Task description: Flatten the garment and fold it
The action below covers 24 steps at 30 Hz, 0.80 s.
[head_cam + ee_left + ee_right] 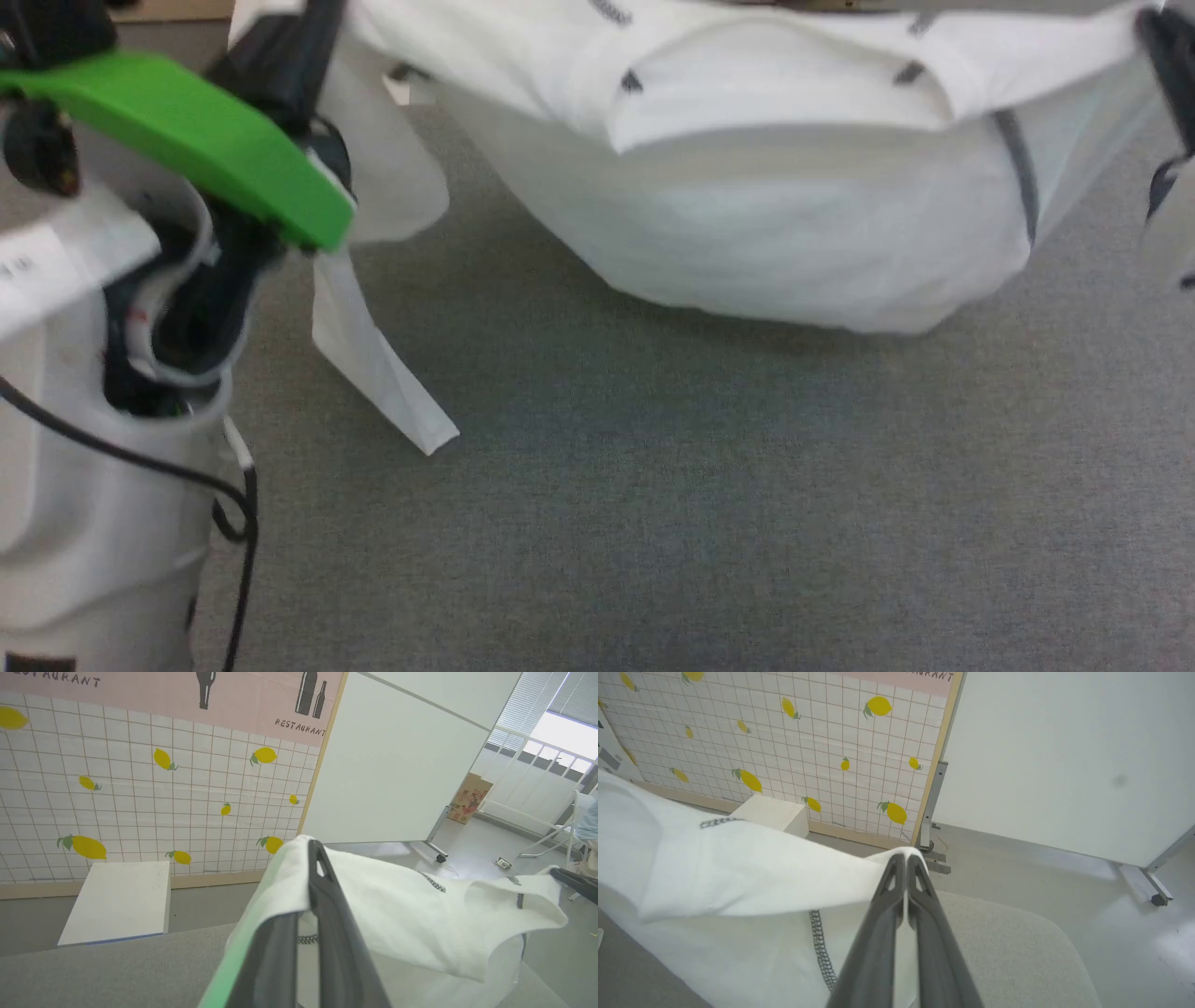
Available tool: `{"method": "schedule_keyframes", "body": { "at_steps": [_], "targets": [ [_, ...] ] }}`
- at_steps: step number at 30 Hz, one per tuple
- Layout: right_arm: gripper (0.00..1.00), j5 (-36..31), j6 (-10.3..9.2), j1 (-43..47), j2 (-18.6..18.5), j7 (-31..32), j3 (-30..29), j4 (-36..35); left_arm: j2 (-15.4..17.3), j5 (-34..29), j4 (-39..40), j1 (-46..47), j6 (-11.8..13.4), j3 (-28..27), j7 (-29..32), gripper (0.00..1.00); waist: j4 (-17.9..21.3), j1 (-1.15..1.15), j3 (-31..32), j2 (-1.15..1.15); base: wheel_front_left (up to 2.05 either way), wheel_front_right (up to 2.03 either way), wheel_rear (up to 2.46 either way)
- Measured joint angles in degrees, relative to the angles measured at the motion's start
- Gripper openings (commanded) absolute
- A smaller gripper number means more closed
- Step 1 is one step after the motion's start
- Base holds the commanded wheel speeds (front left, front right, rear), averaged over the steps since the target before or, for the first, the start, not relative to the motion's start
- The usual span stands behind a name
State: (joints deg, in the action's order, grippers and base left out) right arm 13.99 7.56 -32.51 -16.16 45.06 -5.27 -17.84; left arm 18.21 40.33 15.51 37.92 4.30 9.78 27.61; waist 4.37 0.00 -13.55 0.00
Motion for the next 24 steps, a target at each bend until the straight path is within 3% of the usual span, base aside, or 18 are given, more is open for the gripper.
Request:
{"method": "schedule_keyframes", "body": {
  "at_steps": [6, 10, 16, 24],
  "targets": [
    [0.0, -3.0, 0.0, -21.6, -3.8, -2.3, 5.2, 8.9, 1.7, -4.7, -8.5, 20.1, 0.9, -0.4, 1.5, 0.0, 1.2, 0.0, -7.2, 0.0, 0.0, 0.0, 0.0],
    [0.0, -5.0, 0.01, -33.0, -3.1, -7.2, 7.0, 16.7, 2.5, -7.3, -15.0, 30.0, 1.3, -1.5, -0.6, 0.0, 2.2, 0.01, -11.8, 0.0, 0.0, 0.0, 0.0],
    [0.0, -9.9, 0.05, -47.0, -1.1, -17.4, 7.6, 27.7, 2.4, -10.4, -22.5, 42.0, 2.4, -3.7, -8.1, 0.0, 4.1, 0.01, -18.6, 0.0, 0.0, 0.0, 0.0],
    [0.0, -17.1, 0.21, -60.2, 1.3, -31.5, 4.5, 36.5, 0.7, -11.1, -29.2, 53.1, 2.8, -6.2, -20.8, 0.0, 6.0, 0.02, -25.2, 0.0, 0.0, 0.0, 0.0]
  ]
}}
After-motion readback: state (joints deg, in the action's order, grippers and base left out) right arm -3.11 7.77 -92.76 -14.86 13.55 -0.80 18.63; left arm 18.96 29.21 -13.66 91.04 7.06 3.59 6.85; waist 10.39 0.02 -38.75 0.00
